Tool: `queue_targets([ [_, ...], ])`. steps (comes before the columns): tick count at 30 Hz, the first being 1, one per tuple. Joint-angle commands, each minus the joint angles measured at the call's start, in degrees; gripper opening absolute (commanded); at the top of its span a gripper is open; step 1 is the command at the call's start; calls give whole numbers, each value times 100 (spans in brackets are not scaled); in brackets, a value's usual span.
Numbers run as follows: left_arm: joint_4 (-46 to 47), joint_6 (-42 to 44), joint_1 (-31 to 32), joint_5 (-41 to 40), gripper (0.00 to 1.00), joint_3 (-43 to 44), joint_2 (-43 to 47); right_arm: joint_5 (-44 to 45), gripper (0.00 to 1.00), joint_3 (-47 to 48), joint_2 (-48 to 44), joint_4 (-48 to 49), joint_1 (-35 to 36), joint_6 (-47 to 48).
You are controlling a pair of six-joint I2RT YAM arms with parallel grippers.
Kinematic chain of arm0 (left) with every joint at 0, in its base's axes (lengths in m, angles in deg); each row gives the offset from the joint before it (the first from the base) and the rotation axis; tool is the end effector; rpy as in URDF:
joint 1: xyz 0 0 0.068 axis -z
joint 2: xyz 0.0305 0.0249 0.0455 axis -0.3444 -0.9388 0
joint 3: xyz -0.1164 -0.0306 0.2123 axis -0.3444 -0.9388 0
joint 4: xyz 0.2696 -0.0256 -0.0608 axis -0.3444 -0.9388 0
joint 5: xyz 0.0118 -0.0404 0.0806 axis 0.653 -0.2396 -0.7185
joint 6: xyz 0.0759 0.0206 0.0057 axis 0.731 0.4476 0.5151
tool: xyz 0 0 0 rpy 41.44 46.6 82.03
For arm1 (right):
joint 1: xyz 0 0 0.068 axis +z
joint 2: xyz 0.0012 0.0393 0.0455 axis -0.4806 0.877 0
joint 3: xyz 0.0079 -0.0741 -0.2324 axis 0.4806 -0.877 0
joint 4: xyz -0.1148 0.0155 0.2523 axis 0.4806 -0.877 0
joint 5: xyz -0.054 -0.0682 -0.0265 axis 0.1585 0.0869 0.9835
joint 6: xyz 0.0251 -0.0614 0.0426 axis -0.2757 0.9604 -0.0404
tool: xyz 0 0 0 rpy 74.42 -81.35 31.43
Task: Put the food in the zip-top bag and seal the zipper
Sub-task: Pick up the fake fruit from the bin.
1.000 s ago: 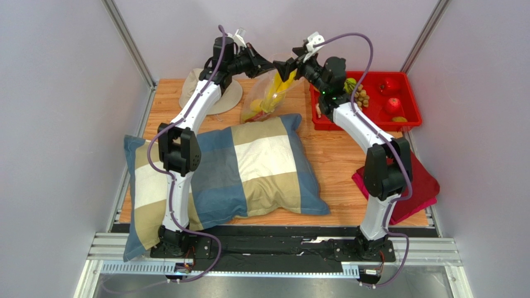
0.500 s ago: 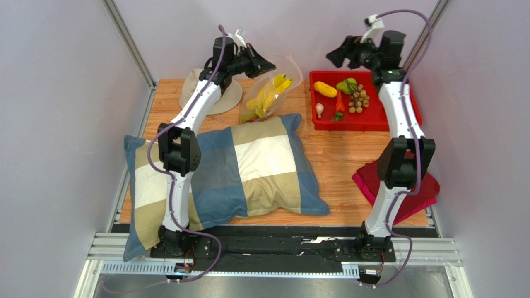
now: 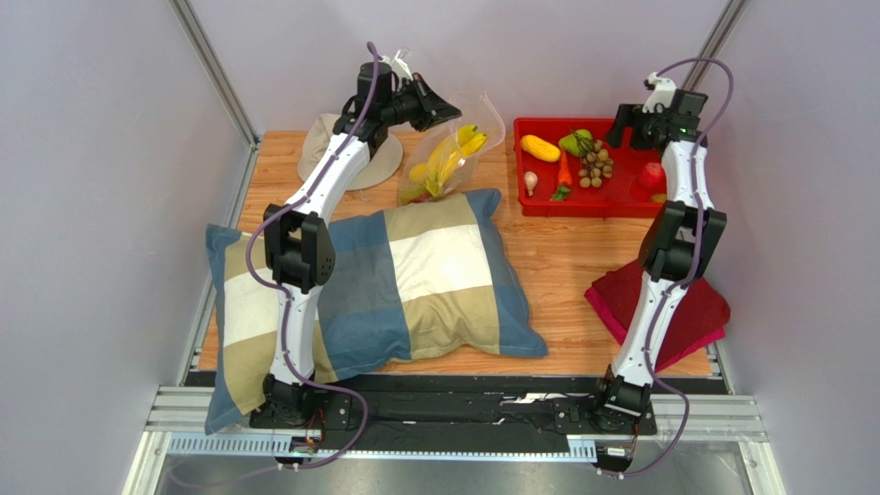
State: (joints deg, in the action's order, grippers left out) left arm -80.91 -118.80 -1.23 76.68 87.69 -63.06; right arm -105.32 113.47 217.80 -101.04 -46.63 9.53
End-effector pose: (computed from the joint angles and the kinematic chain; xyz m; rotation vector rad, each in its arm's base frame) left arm 0.5125 -0.2160 0.3241 -0.1162 1.9847 -1.4034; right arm 0.5436 -0.1421 0.2293 -0.0829 2.1228 0.2775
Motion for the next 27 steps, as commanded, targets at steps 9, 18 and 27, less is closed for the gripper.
queue_targets([
  [9,50,247,24,-1,0,92,23,1205,78,270,437,1240,1061,1840],
  [18,-2,239,24,105,0,127,23,1645,68,394,920,1416,1255,2103],
  [27,-46,177,24,316,0,584,32,1742,4,210,623,1460,1255,2121],
])
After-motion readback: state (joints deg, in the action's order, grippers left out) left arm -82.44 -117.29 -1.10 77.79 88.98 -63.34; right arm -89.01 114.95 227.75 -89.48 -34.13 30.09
